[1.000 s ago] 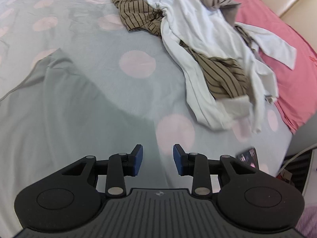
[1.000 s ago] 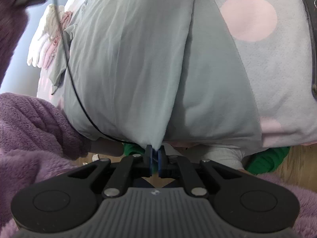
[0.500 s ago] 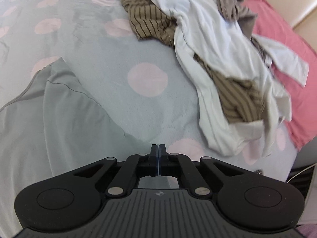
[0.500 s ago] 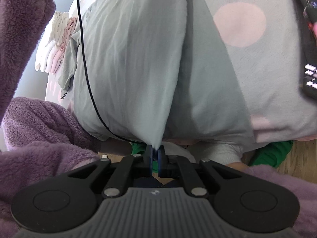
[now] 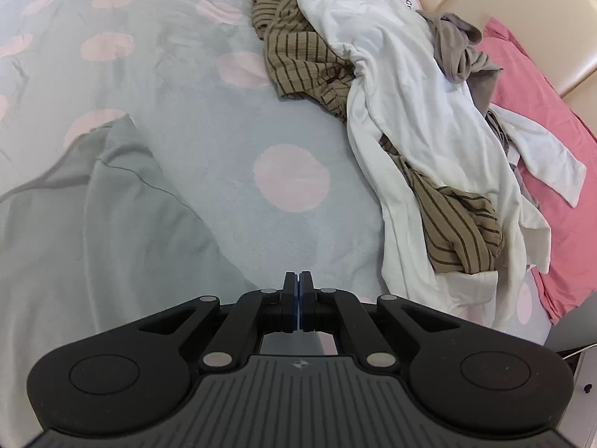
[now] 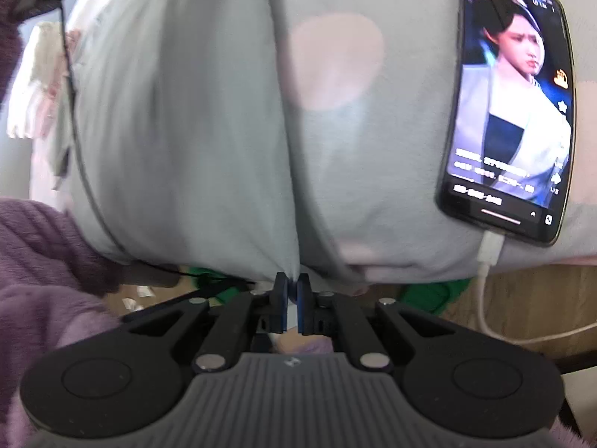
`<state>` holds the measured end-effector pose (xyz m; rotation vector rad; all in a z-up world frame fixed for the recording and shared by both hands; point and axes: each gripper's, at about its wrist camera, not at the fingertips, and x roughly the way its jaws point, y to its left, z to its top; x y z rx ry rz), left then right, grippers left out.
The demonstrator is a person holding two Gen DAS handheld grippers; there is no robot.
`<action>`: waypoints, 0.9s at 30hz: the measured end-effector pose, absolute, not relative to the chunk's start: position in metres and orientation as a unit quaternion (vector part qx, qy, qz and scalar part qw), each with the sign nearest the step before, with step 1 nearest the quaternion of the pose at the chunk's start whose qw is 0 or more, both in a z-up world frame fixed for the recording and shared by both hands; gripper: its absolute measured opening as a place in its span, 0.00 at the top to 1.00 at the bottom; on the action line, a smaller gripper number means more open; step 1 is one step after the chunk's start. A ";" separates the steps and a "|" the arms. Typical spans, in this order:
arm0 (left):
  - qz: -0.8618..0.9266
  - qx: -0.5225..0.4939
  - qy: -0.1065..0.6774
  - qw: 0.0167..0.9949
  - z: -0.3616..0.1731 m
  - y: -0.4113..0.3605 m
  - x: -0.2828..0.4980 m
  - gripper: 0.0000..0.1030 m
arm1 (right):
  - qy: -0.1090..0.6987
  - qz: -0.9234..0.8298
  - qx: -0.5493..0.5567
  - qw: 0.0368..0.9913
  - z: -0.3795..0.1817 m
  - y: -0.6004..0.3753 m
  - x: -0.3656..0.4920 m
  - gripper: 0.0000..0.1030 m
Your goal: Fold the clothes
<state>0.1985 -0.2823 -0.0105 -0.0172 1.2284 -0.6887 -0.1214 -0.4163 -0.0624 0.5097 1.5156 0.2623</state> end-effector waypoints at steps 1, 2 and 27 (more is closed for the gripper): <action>-0.321 -0.005 0.560 0.764 -0.011 -0.283 0.197 1.00 | 0.679 0.118 0.232 0.686 -0.066 -0.417 -0.121 0.95; -0.323 -0.002 0.556 0.766 -0.011 -0.284 0.195 1.00 | 0.680 0.118 0.235 0.685 -0.069 -0.417 -0.120 0.95; -0.281 -0.067 0.490 0.823 -0.006 -0.153 0.218 0.63 | 0.526 0.088 0.202 0.821 0.019 -0.432 -0.029 0.70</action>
